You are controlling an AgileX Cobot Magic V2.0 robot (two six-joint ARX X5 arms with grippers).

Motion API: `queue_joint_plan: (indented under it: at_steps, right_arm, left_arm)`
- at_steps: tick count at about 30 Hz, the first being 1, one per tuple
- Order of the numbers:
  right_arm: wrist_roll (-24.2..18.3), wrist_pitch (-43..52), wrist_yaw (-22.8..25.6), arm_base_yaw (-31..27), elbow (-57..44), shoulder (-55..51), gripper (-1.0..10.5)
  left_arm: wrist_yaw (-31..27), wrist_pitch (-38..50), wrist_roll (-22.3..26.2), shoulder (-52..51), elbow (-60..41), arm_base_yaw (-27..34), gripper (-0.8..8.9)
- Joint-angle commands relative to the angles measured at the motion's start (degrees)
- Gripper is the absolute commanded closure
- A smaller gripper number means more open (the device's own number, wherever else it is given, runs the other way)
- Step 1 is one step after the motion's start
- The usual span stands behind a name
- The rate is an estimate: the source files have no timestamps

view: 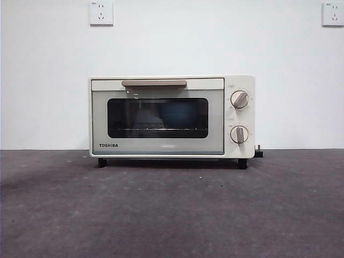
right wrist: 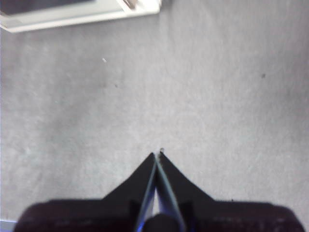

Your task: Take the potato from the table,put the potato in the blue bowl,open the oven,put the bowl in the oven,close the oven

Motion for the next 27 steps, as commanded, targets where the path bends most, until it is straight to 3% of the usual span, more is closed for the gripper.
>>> queue_joint_plan:
  at_steps: [1, 7, 10, 13, 20, 27]
  right_arm:
    - [-0.4, 0.3, 0.3, 0.0, -0.3, 2.7, 9.5]
    - [-0.4, 0.5, 0.3, 0.0, -0.3, 8.1, 9.5]
    - [-0.4, 0.7, 0.3, 0.0, -0.3, 10.3, 9.5]
    - [-0.4, 1.5, 0.3, 0.0, -0.3, 11.8, 9.5]
    - [-0.4, 9.5, 0.3, 0.0, -0.3, 13.2, 9.5]
    - [-0.4, 22.5, 0.3, 0.0, -0.3, 13.2, 9.5]
  left_arm:
    - [-0.3, 13.4, 1.5, -6.7, -13.4, 0.5, 8.18]
    - [-5.9, 27.9, -3.5, -20.9, -36.7, 2.4, 8.18]
    - [-9.2, 28.6, -5.9, -26.8, -45.0, 4.0, 8.18]
    - [-9.1, 28.7, -6.0, -31.3, -51.0, 4.6, 8.18]
    - [-9.1, 28.7, -6.8, -39.7, -59.1, 5.4, 8.18]
    - [-10.7, 27.0, -7.8, -42.8, -60.9, 6.2, 8.18]
